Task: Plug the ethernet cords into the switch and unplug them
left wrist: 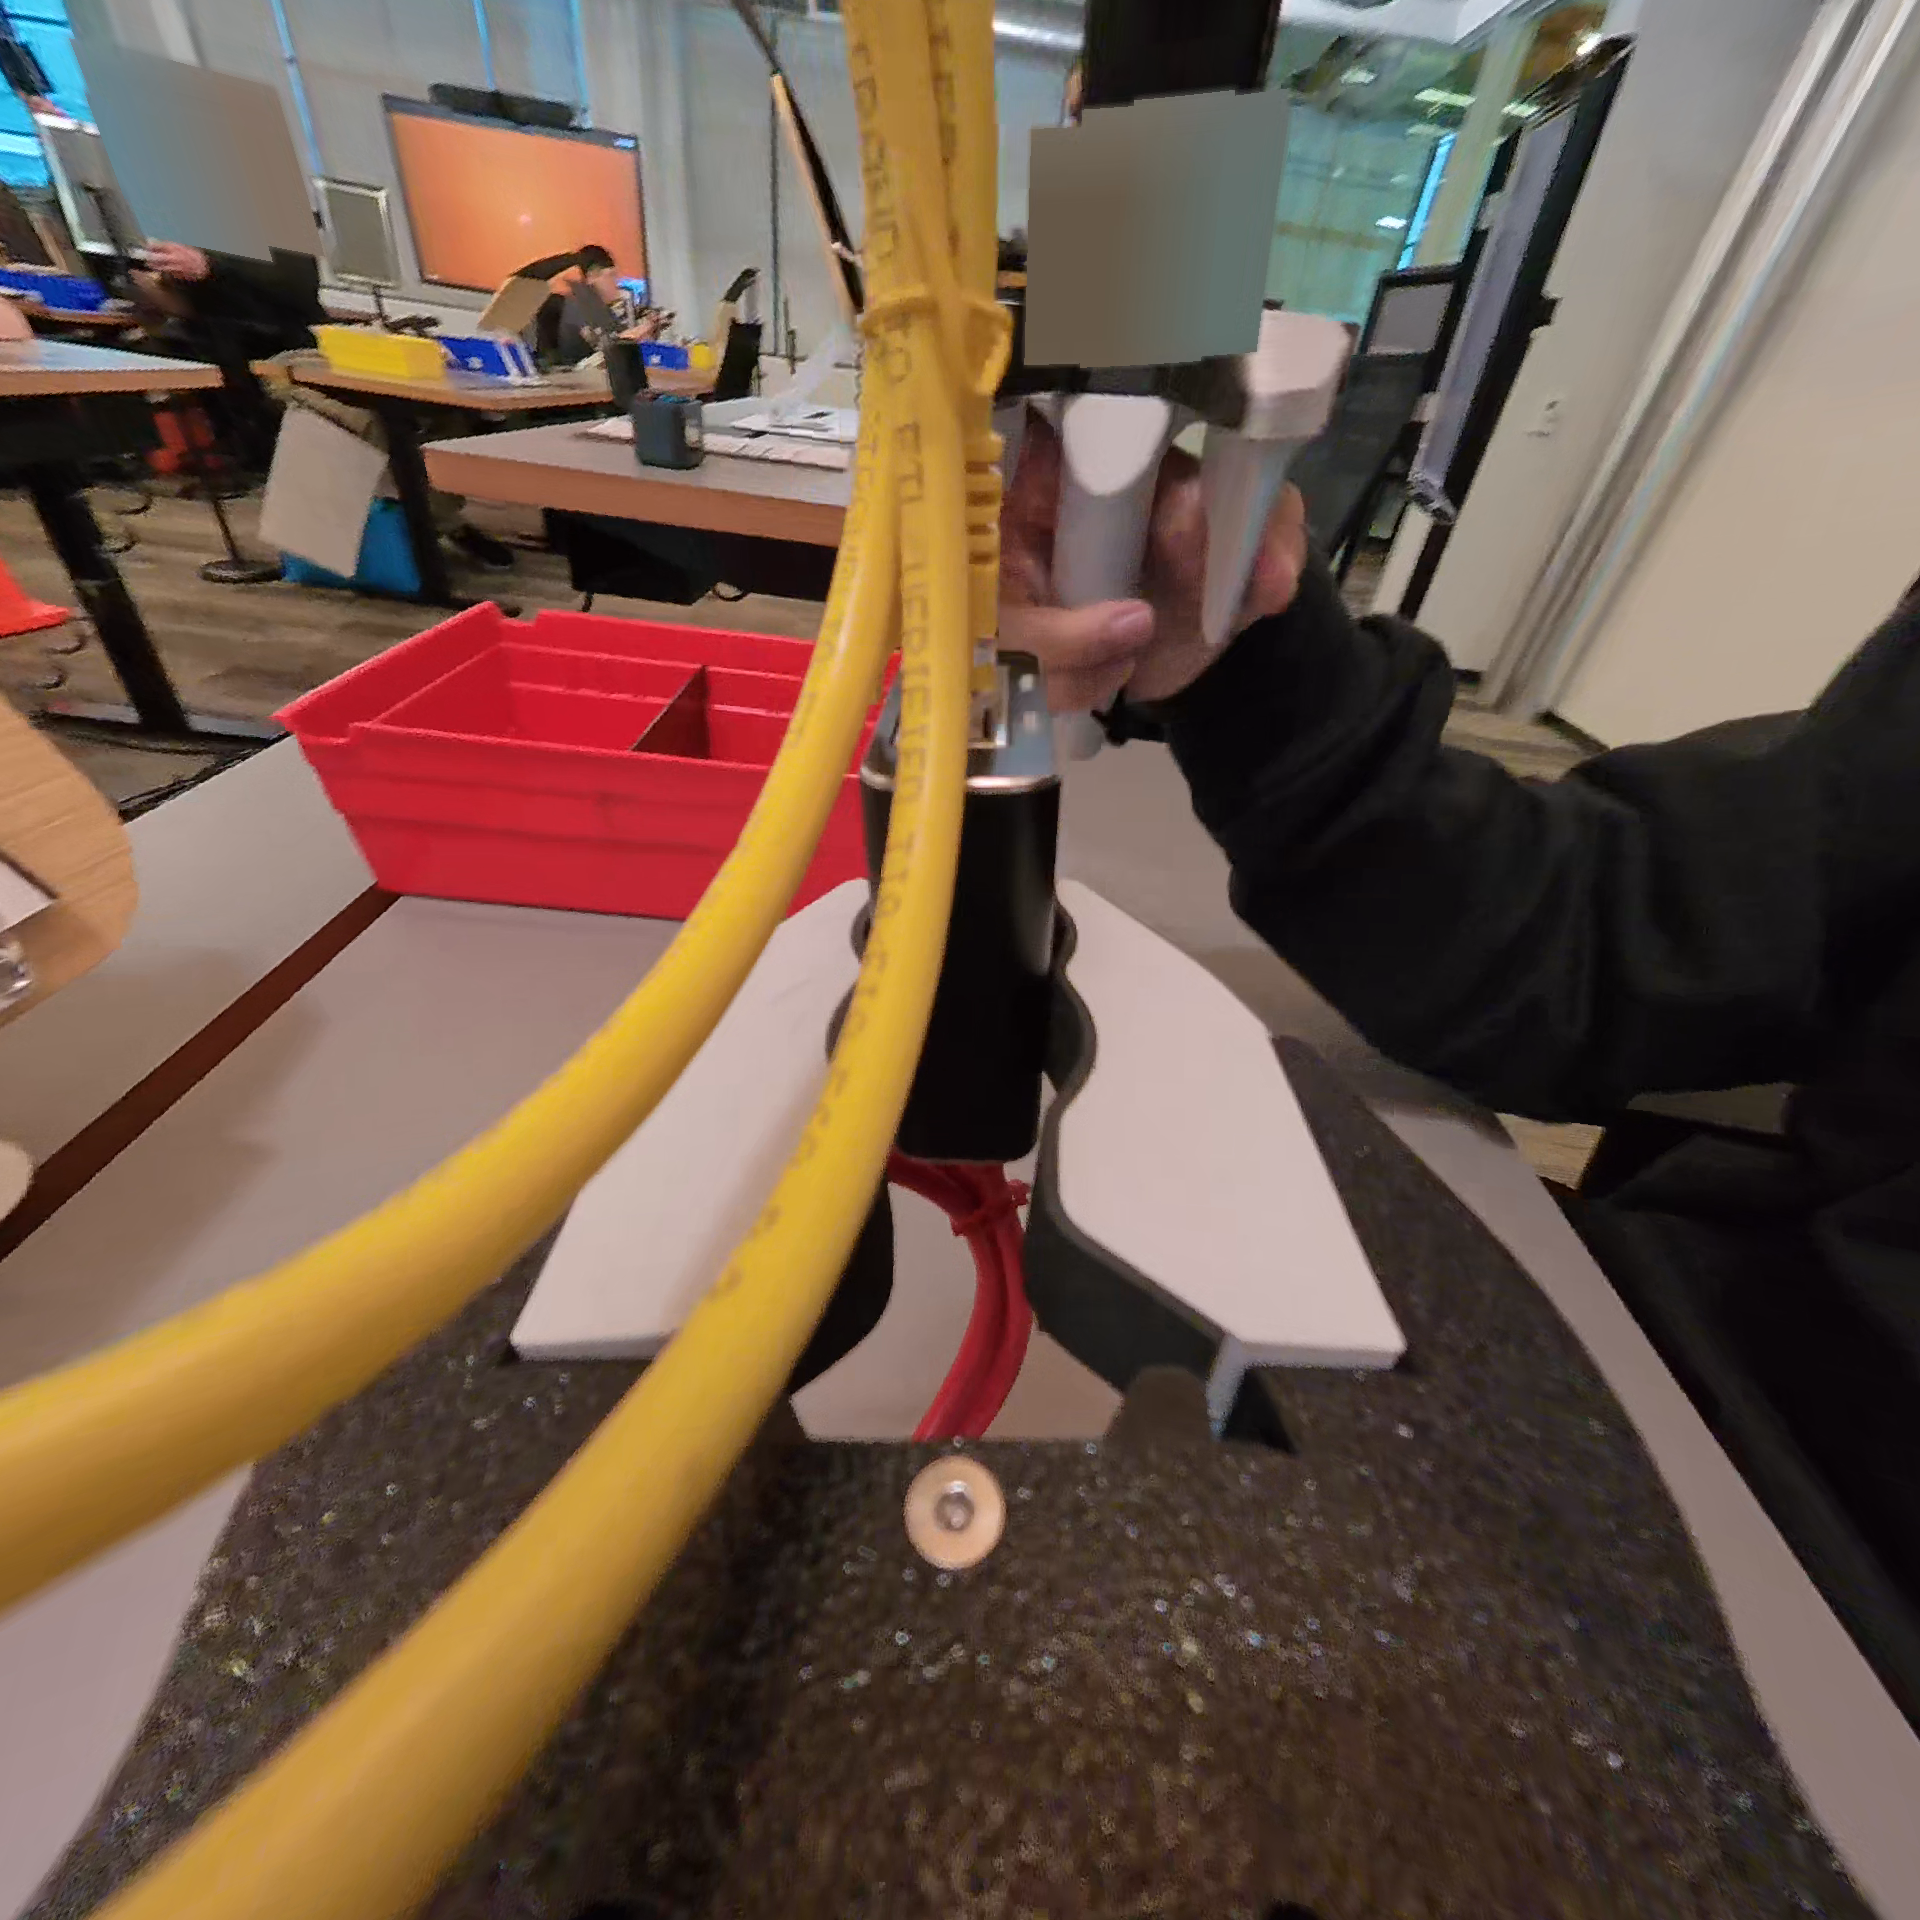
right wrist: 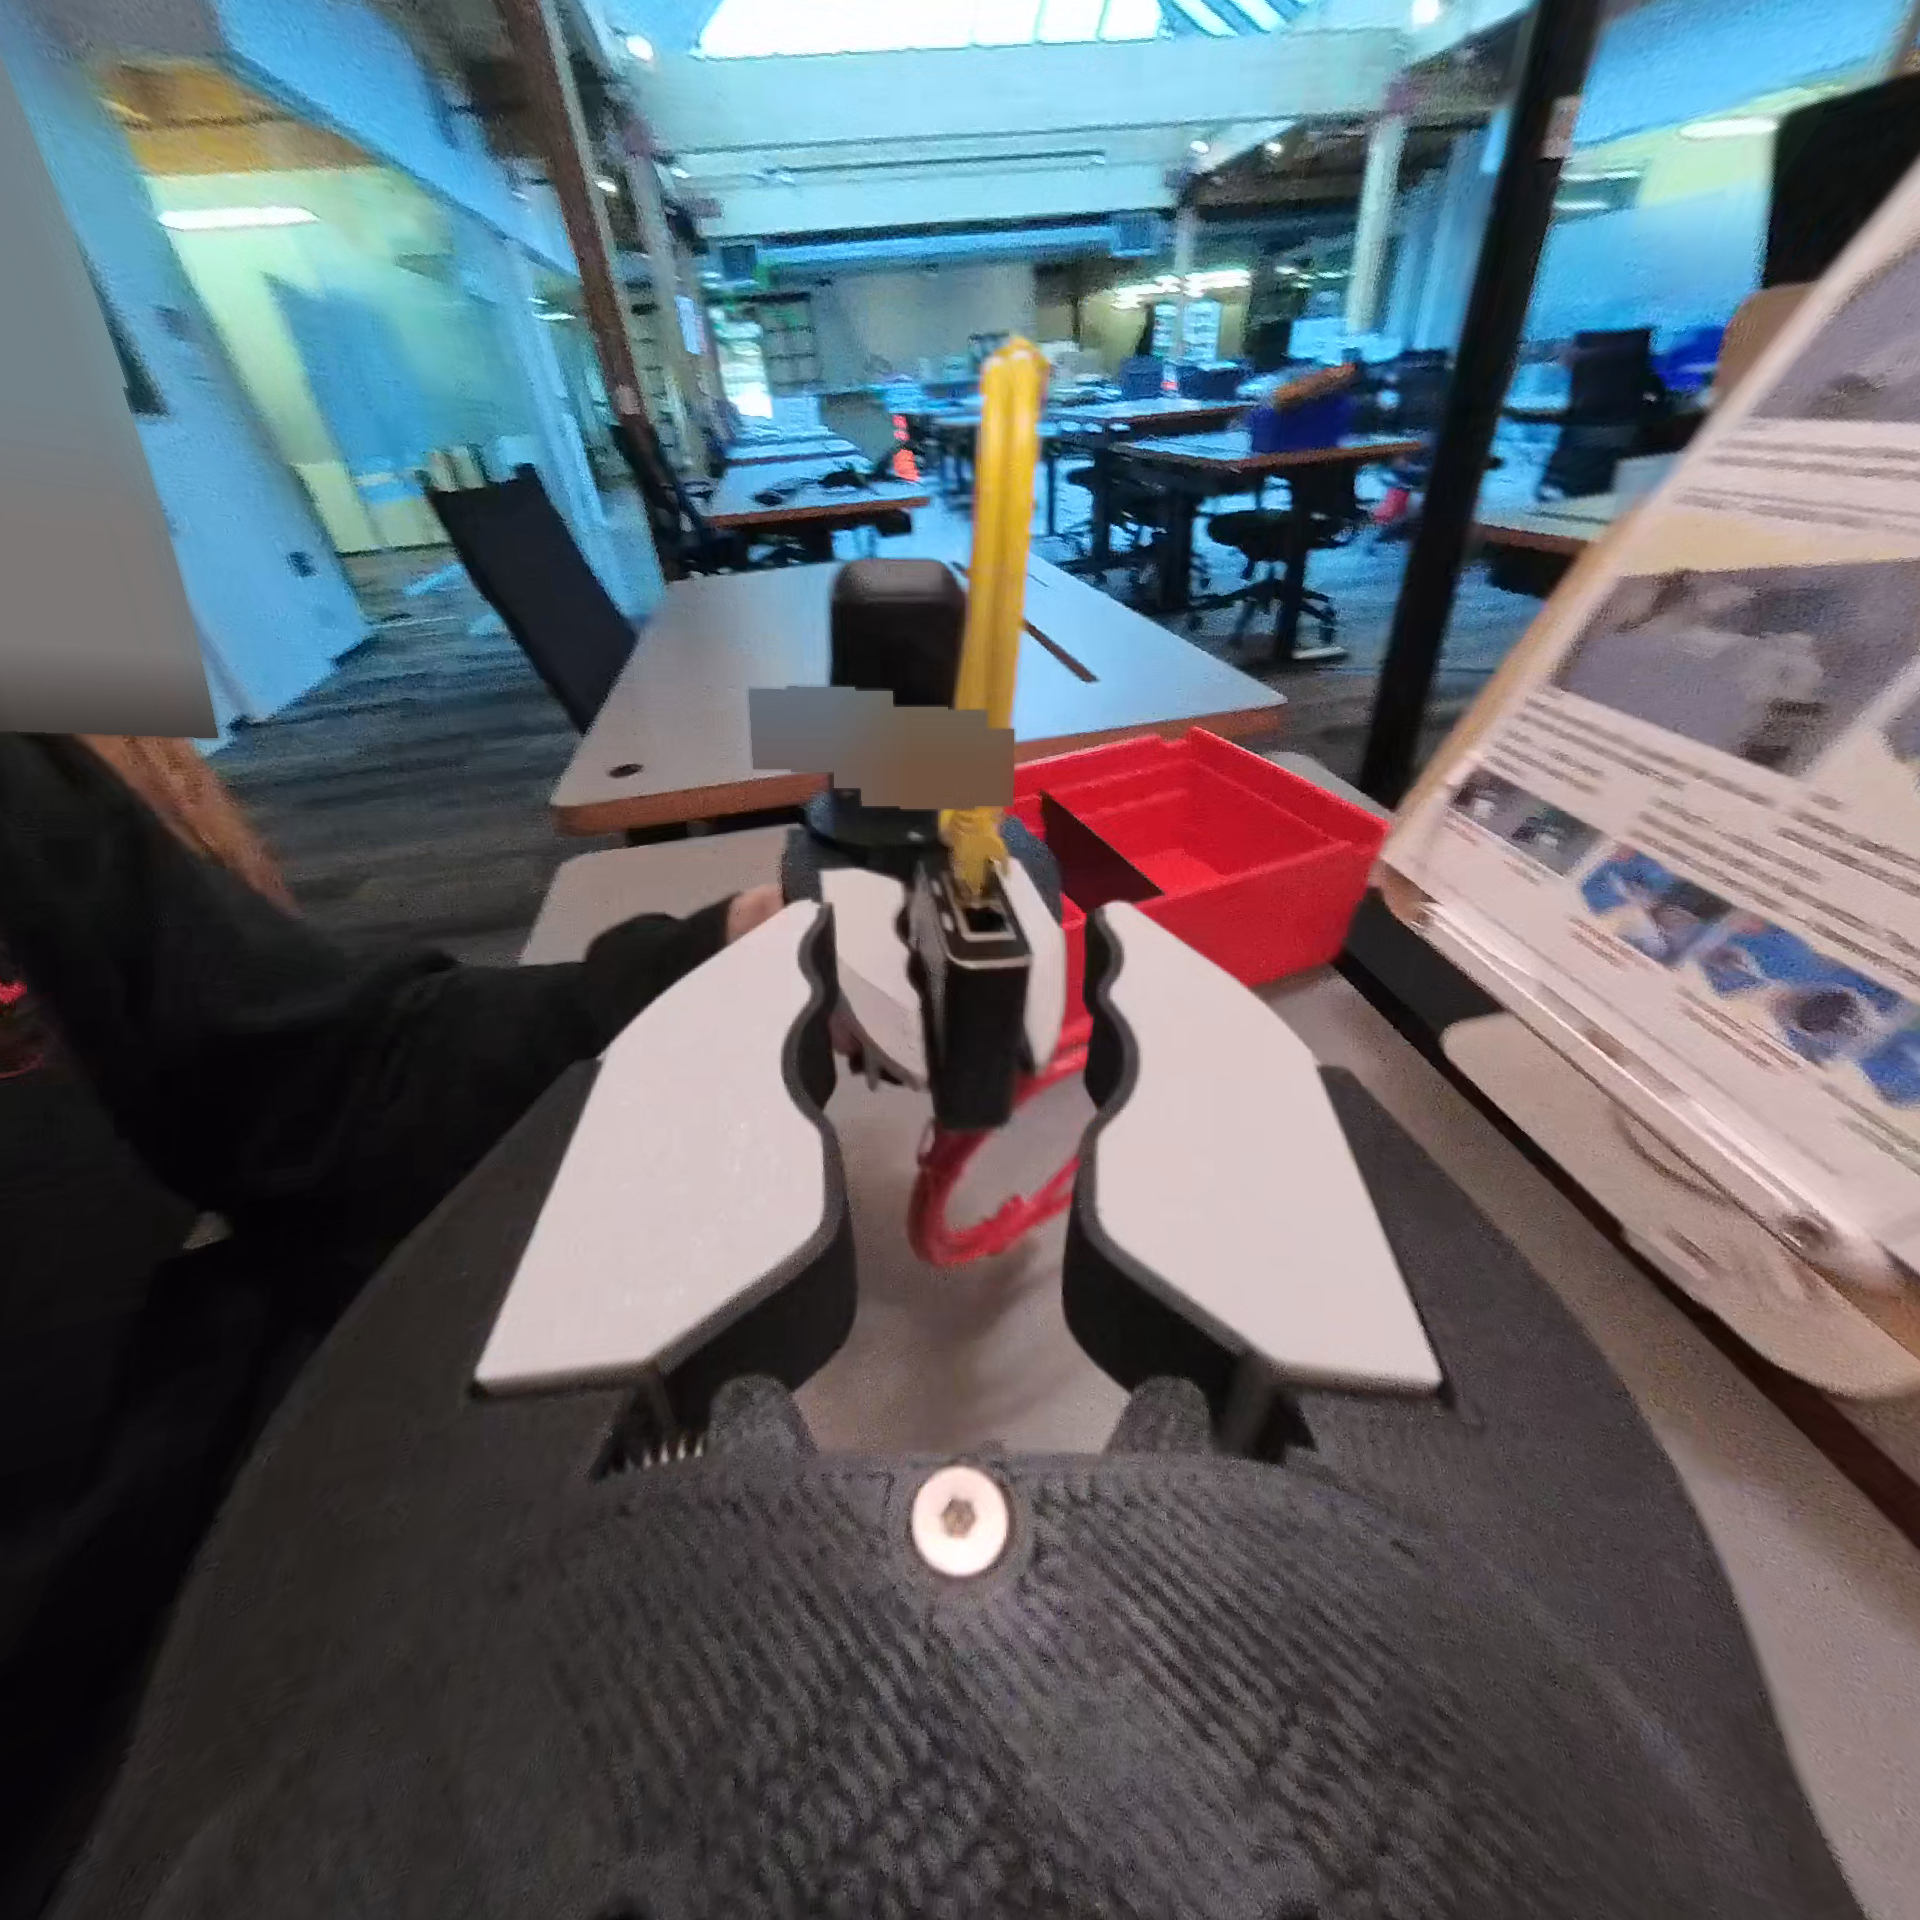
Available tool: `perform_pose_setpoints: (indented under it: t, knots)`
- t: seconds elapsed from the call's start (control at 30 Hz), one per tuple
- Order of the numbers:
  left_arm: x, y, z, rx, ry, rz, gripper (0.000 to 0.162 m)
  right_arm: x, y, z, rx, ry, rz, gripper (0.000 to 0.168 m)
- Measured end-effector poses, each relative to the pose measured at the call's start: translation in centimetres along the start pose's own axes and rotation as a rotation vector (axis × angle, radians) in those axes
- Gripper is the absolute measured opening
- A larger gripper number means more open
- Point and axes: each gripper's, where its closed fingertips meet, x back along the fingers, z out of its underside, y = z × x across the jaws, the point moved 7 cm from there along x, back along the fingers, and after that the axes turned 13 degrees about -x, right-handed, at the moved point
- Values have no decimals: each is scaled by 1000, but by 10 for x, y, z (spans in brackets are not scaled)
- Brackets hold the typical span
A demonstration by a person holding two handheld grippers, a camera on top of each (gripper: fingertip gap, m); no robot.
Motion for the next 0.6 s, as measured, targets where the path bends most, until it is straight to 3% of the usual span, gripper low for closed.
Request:
perform_pose_setpoints:
  t: [0.17,0.33,0.5,0.6]
  knots:
    - [1,-1,2,-25,-4,23,30,-45,-9,11,21,47,-19,51]
    - [-3,-7,5,-129,21,52,26,-54,-16,19,18,8,-94,13]
    - [-9,-8,8,-136,49,54,27,-50,-17,25,46,67,-114,31]
    - [-12,-7,12,-130,63,59,27,-53,-19,28,6,81,-124,31]
